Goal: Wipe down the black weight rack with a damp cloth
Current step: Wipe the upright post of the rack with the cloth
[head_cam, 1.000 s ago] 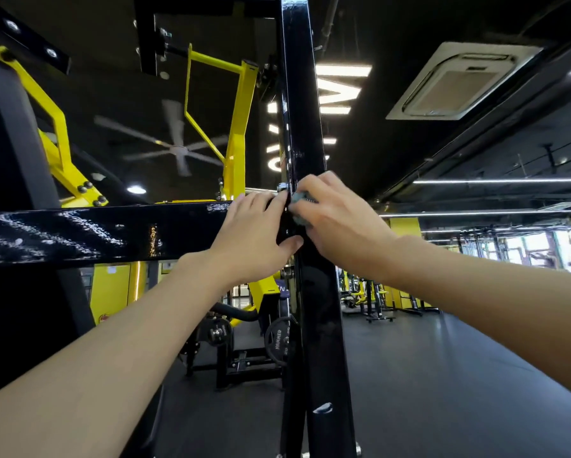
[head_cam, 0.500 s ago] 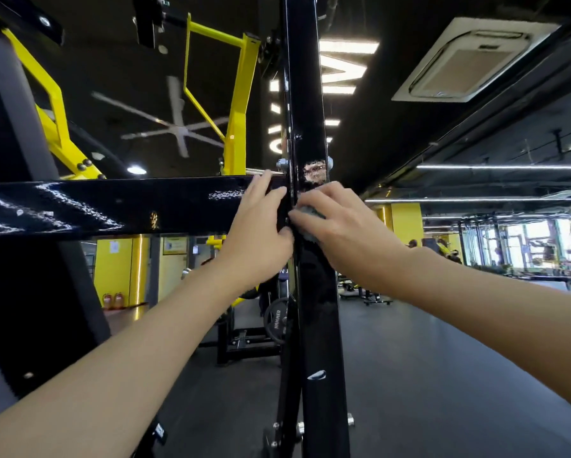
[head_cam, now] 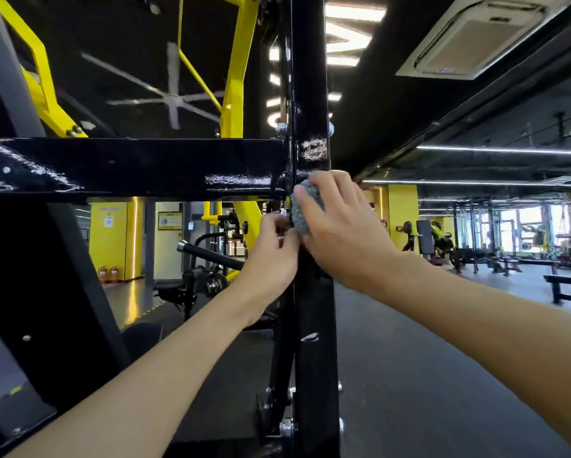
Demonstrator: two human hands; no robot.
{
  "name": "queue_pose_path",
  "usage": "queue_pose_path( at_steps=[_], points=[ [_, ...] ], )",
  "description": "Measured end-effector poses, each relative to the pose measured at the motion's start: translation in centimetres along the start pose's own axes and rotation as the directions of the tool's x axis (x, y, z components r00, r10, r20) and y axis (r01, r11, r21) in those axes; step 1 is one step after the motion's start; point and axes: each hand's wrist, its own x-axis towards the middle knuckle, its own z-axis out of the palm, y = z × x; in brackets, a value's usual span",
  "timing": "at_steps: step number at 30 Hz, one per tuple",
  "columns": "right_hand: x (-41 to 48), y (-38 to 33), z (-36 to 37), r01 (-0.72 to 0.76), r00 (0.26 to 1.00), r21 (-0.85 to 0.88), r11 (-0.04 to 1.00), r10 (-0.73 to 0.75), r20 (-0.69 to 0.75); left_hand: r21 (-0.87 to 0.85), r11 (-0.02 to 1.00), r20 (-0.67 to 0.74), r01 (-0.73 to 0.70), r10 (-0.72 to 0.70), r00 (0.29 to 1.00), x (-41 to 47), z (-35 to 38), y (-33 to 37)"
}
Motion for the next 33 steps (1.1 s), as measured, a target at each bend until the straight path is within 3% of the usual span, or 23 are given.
queue_pose_path(
  at_steps=[3,7,11,14,15,18,19,22,27,31,33],
  points=[
    [-0.8,0.5,-0.5,0.102,0.994,-0.030,0.994,-0.101,0.039,-0.053,0.997,0.059,0.049,-0.046,0.997,-0.2,-0.1,-0.2],
    [-0.5,0.3,-1.0,-0.025,1.000,0.053,0.998,0.025,0.008,-0.107,0.992,0.162,0.063,-0.046,0.986,-0.3,-0.1,-0.7],
    [-1.4,0.4,-1.4,0.262,0.965,0.047,0.964,-0.263,0.014,-0.129,0.988,0.238,0.080,-0.047,0.970,-0.4,-0.2,-1.9],
    [-1.5,1.4,-0.9,0.065,0.998,0.159,0.985,-0.064,-0.016,-0.148,0.985,0.249,0.087,-0.048,0.967,-0.4,-0.5,-2.2],
    [-1.8,1.0,-0.8,0.057,0.998,0.176,0.983,-0.057,-0.005,-0.143,0.987,0.266,0.079,-0.039,0.963,-0.4,-0.6,-2.2],
    [-2.6,0.0,-1.0,0.260,0.962,0.162,0.952,-0.270,0.048,-0.115,0.992,0.333,0.046,-0.005,0.943,-0.7,-0.7,-2.4],
    [-2.5,0.0,-1.0,0.260,0.962,0.167,0.951,-0.270,0.040,-0.119,0.992,0.342,0.050,-0.007,0.940,-0.9,-0.8,-2.4],
    [-2.3,-0.4,-0.9,0.039,0.999,0.204,0.978,-0.042,0.011,-0.128,0.988,0.344,0.081,-0.032,0.938,-1.0,-0.9,-2.5],
    [-2.5,-0.8,-1.4,0.213,0.970,0.151,0.965,-0.228,0.087,-0.113,0.991,0.355,0.072,-0.027,0.935,-1.2,-0.8,-2.7],
    [-2.2,-0.2,-1.4,-0.010,1.000,0.184,0.983,0.004,0.028,-0.093,0.992,0.332,0.089,-0.053,0.942,-1.7,-0.5,-2.4],
    [-3.1,-0.5,-1.4,0.147,0.983,0.167,0.975,-0.163,0.084,-0.090,0.993,0.333,0.079,-0.045,0.942,-1.9,-0.5,-2.5]
  ],
)
